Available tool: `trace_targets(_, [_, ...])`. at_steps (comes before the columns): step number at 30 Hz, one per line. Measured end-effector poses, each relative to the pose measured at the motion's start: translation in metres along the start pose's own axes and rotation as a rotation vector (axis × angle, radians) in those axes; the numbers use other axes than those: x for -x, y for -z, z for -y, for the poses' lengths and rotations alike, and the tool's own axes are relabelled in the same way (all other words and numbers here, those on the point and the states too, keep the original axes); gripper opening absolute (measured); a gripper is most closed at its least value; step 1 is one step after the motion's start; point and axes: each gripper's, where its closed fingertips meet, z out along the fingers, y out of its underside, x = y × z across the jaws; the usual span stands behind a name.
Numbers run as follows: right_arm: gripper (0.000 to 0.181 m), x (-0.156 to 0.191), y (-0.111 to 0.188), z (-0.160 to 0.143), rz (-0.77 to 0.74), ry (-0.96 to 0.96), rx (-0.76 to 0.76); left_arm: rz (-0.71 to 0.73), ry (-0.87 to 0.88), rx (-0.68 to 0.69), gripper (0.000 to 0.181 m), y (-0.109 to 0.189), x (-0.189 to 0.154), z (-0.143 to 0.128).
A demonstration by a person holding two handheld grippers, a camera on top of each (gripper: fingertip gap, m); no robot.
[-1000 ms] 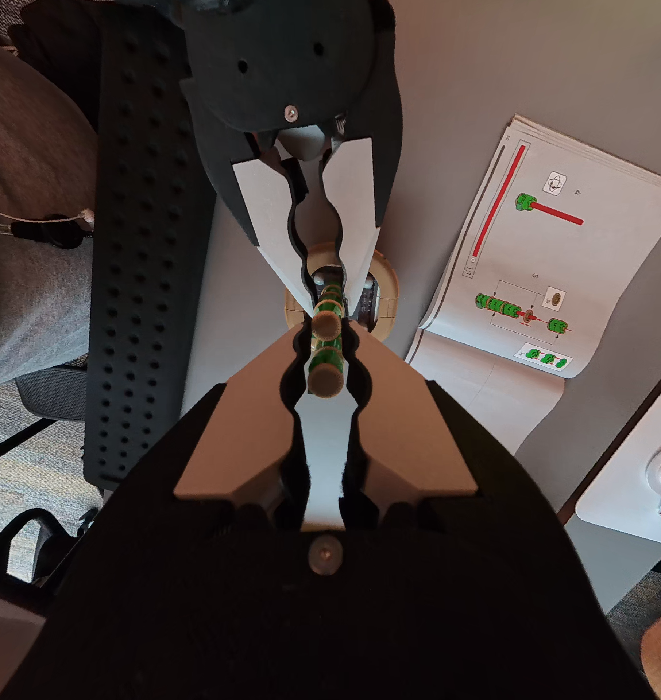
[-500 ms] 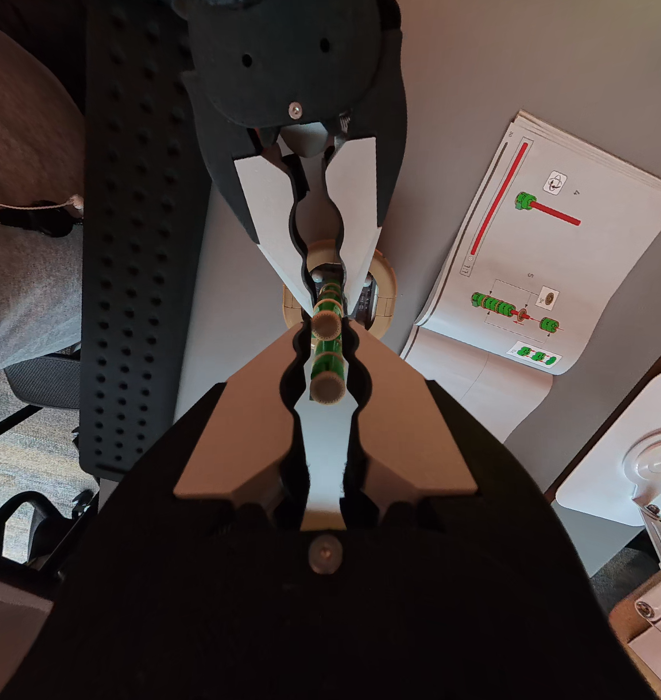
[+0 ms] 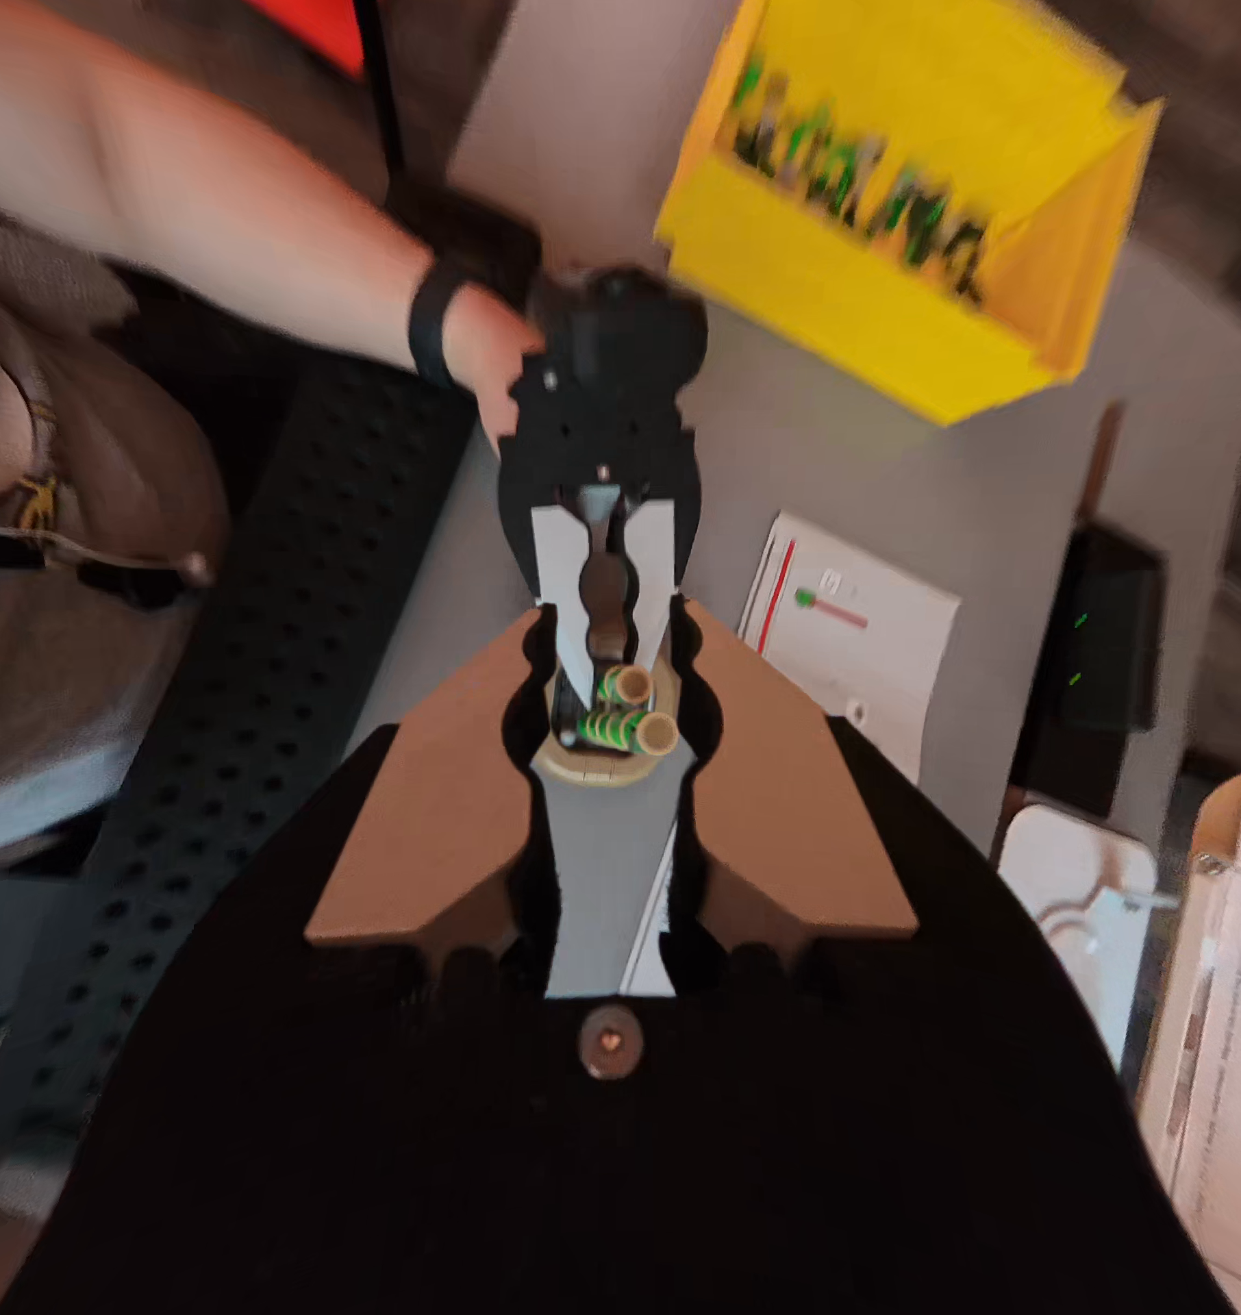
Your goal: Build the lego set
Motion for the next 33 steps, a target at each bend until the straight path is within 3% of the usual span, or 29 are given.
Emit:
trace_targets(2, [0.031,0.007,0.028,0.003,-0.112,-0.001,-0.229,0.001,-0.001,-0.001,0.016,0.001,0.000,0.000])
trace_targets(4, [0.025,0.010,0.040,-0.028,-0.217,-0.075,-0.371,0.001,-0.001,-0.005,0.016,0.002,0.000,0.000])
trace_targets(6, [0.015,0.009,0.022,-0.073,-0.228,-0.187,-0.432,-0.002,0.005,-0.009,0.016,0.002,0.000,-0.001])
trace_targets(8, [0.002,0.009,-0.013,-0.117,-0.176,-0.330,-0.389,-0.006,0.011,-0.010,0.016,0.002,0.001,0.000])
trace_targets(10, [0.000,0.008,-0.039,-0.135,-0.132,-0.409,-0.420,-0.006,0.013,-0.010,0.016,0.001,0.001,0.000])
trace_targets(15, [0.000,0.005,-0.074,-0.140,-0.066,-0.445,-0.399,0.001,0.008,-0.012,0.016,0.002,0.000,0.000])
trace_targets(20, [0.000,0.009,-0.100,-0.151,-0.034,-0.429,-0.268,0.000,0.025,-0.018,0.017,0.003,0.001,-0.001])
trace_targets(33, [0.000,0.010,-0.110,-0.148,-0.013,-0.415,-0.224,-0.002,0.023,-0.019,0.017,0.003,0.001,-0.001])
